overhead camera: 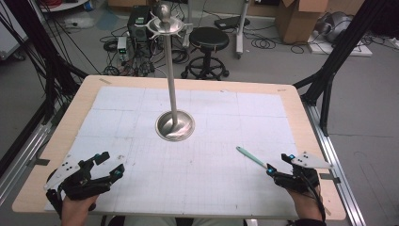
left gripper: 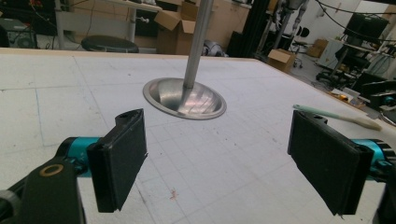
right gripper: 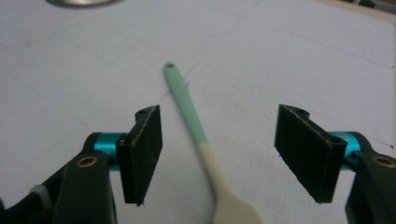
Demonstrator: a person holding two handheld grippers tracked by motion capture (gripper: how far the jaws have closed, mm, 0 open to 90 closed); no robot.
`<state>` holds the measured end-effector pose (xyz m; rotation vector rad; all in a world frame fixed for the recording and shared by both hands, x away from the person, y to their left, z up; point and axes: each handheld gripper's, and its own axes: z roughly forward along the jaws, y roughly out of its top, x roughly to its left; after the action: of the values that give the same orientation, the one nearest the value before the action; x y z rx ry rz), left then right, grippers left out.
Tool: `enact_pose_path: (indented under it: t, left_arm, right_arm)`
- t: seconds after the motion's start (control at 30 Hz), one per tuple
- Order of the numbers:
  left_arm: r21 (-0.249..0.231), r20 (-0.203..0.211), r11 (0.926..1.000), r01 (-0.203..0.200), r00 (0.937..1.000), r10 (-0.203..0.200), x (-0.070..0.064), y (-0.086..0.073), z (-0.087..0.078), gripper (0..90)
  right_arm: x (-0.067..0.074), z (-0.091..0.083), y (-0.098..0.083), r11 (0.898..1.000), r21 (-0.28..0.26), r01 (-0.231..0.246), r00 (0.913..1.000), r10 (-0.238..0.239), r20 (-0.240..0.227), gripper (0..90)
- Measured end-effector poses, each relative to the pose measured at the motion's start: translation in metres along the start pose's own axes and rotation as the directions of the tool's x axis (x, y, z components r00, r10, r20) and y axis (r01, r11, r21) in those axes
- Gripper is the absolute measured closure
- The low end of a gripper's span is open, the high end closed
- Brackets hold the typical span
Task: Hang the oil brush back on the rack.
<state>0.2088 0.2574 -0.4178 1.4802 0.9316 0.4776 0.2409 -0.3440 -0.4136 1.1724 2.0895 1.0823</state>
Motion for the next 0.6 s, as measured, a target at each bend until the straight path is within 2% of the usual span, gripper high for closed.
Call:
enact_pose_path:
  t: [0.1,0.13,0.17,0.27,0.4,0.47,0.6]
  left_arm:
    - [0.010,0.008,0.9999,-0.001,1.0000,0.001,0.000,-0.001,0.003,20.0]
    - [0.010,0.008,0.9999,-0.001,1.0000,0.001,0.000,-0.001,0.003,20.1]
    - [0.014,0.011,0.9999,0.000,0.9999,0.000,-0.001,-0.001,0.004,20.2]
    - [0.019,0.015,0.9998,-0.004,0.9999,0.004,-0.001,-0.002,0.004,20.4]
    - [0.019,0.011,0.9998,-0.002,0.9999,0.001,0.000,-0.002,0.004,20.5]
    - [0.017,0.010,0.9998,0.004,0.9999,-0.004,0.001,-0.002,0.003,20.6]
    - [0.018,0.007,0.9998,0.008,0.9999,-0.008,0.001,-0.002,0.003,20.8]
  right_arm:
    - [-0.004,0.013,-0.002,0.997,0.071,0.016,0.9999,-0.016,-0.001,36.9]
    - [-0.004,0.013,-0.002,0.997,0.071,0.016,0.9999,-0.016,-0.001,36.9]
    - [-0.007,0.024,-0.004,0.993,0.118,0.020,0.9996,-0.018,-0.023,40.7]
    - [-0.008,0.032,-0.005,0.985,0.165,0.041,0.9987,-0.035,-0.037,45.6]
    - [-0.009,0.038,-0.008,0.980,0.194,0.051,0.9978,-0.042,-0.052,52.9]
    - [-0.010,0.039,-0.009,0.980,0.192,0.046,0.9974,-0.034,-0.064,56.4]
    - [-0.011,0.039,-0.009,0.981,0.189,0.051,0.9941,-0.032,-0.104,71.8]
